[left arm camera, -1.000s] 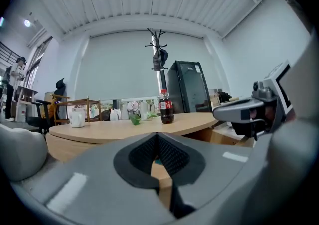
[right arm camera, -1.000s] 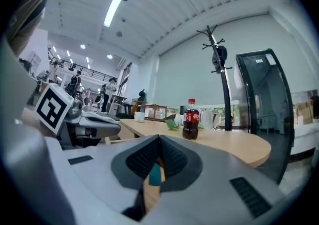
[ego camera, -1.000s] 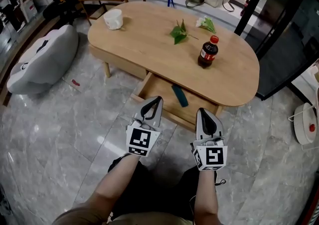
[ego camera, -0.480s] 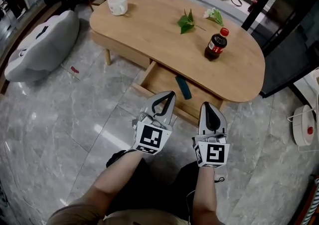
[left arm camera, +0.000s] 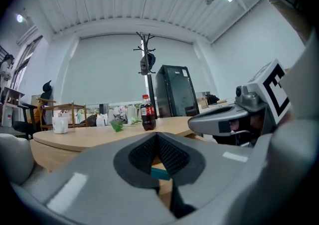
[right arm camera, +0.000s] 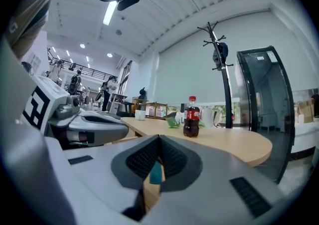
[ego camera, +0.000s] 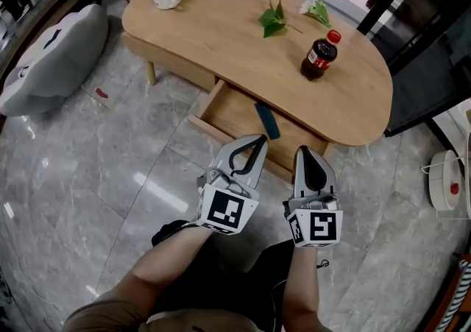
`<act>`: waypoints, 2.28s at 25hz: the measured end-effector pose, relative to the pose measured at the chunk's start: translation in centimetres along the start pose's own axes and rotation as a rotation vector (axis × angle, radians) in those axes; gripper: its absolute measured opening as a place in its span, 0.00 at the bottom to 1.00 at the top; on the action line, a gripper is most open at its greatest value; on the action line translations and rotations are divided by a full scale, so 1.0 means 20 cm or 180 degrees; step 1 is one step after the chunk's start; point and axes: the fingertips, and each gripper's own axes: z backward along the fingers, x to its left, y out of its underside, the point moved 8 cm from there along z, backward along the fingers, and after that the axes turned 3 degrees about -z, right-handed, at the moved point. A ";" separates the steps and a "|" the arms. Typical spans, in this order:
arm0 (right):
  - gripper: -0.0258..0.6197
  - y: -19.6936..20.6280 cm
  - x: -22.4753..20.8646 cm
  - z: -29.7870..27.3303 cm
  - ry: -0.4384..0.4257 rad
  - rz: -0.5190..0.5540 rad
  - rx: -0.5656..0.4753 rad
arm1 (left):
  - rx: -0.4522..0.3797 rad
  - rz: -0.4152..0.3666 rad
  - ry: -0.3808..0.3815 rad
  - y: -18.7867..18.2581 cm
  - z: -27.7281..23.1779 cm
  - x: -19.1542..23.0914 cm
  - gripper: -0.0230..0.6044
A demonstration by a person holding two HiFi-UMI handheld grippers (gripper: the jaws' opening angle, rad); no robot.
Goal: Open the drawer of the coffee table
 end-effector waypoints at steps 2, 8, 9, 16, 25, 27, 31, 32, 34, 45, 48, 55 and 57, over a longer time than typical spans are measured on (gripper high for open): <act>0.05 0.00 0.01 0.00 -0.0009 0.0084 0.0039 | 0.0032 0.0028 0.0008 -0.02 0.01 -0.03 0.03; 0.05 0.01 -0.03 -0.02 0.0085 -0.0090 0.0159 | 0.0249 0.0074 -0.0020 -0.02 0.05 -0.06 0.03; 0.05 0.00 -0.04 -0.01 0.0126 -0.0168 0.0183 | 0.0322 0.0149 -0.0031 0.00 0.07 -0.06 0.03; 0.05 -0.21 -0.03 0.05 0.0149 -0.0226 0.0310 | 0.0532 0.0517 0.0063 0.02 0.23 -0.09 0.03; 0.05 -0.99 0.07 0.20 -0.0226 -0.0351 0.0376 | 0.0701 0.0436 0.0187 -0.70 0.36 0.10 0.03; 0.05 -1.23 0.10 0.22 -0.0298 -0.0362 0.0405 | 0.0711 0.0448 0.0113 -0.91 0.39 0.17 0.03; 0.05 -1.67 0.14 0.28 -0.0396 -0.0295 0.0450 | 0.0731 0.0468 0.0064 -1.31 0.46 0.26 0.03; 0.05 -1.77 0.14 0.29 -0.0389 -0.0282 0.0433 | 0.0747 0.0478 0.0053 -1.40 0.47 0.28 0.03; 0.05 -1.94 0.11 0.31 -0.0346 -0.0308 0.0374 | 0.0775 0.0466 0.0024 -1.57 0.46 0.34 0.03; 0.05 -2.62 0.15 0.71 -0.0136 -0.0385 0.0386 | 0.0608 0.0739 0.0000 -2.44 0.72 0.39 0.03; 0.05 -2.76 0.16 0.78 -0.0045 -0.0491 0.0242 | 0.0543 0.0699 -0.0023 -2.60 0.77 0.43 0.03; 0.05 -3.02 0.17 0.94 -0.0061 -0.0329 0.0017 | 0.0256 0.0611 0.0045 -2.92 0.85 0.43 0.03; 0.05 -3.04 0.17 0.94 -0.0113 -0.0318 -0.0063 | 0.0149 0.0532 0.0061 -3.01 0.85 0.45 0.03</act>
